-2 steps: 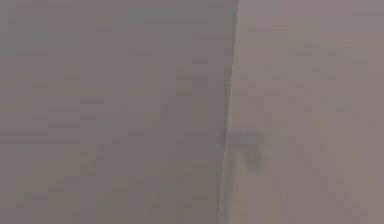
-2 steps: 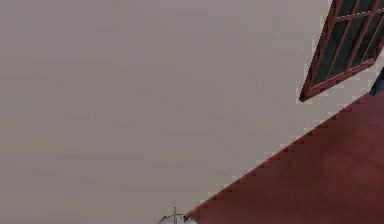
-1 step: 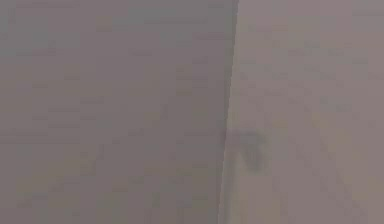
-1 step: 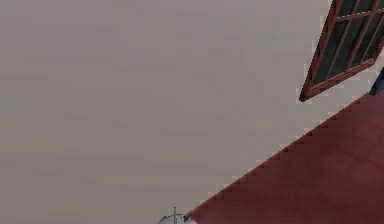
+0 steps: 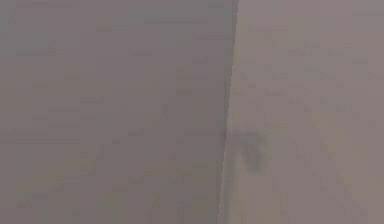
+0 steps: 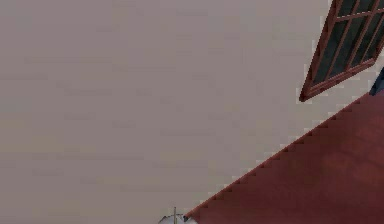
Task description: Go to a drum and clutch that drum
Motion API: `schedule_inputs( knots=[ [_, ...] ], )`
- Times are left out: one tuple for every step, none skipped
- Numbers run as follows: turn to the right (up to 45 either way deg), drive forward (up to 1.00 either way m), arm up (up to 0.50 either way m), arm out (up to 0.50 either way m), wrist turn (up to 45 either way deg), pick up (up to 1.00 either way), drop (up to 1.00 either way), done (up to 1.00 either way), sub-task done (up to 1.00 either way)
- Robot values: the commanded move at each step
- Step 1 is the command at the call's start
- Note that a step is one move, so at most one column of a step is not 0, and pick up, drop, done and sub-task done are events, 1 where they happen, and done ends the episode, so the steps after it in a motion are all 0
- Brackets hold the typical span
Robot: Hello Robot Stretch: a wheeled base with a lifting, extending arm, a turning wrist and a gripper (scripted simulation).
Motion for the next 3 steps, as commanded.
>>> schedule_inputs(
  knots=[
    [0.0, 0.00, -0.30, 0.00, 0.0, 0.00, 0.00, 0.00, 0.00],
    [0.0, 0.00, 0.00, 0.00, 0.0, 1.00, 0.00, 0.00, 0.00],
    [0.0, 0.00, 0.10, 0.00, 0.0, 0.00, 0.00, 0.00, 0.00]
  ],
)
